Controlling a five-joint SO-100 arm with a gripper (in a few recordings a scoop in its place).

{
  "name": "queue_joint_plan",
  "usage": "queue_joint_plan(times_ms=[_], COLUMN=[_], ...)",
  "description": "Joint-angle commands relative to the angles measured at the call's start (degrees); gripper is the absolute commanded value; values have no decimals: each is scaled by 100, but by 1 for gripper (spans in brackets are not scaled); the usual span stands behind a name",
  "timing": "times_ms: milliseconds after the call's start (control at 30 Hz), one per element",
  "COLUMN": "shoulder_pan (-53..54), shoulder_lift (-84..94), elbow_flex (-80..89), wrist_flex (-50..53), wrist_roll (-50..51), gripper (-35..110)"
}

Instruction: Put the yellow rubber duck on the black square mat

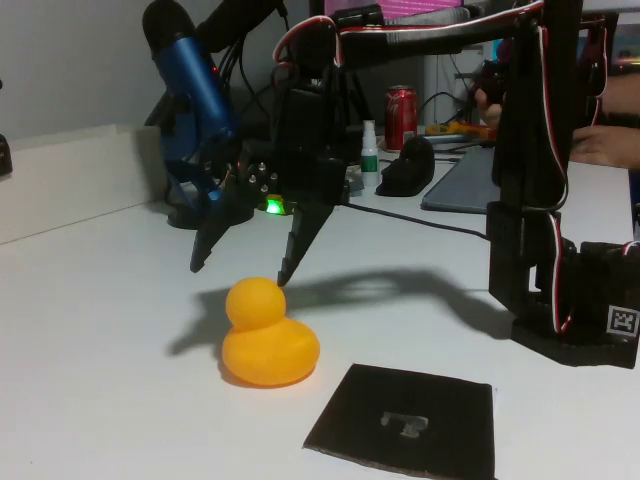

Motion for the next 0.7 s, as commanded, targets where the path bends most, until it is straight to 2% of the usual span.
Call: queue_joint_plan(times_ms=[0,267,667], shoulder_pan=[26,-44,-70], shoulder_lift=[352,404,396], elbow_flex=[-105,650,677], wrist_flex=[44,44,44], wrist_roll=[-62,-62,-62], gripper=[34,34,34])
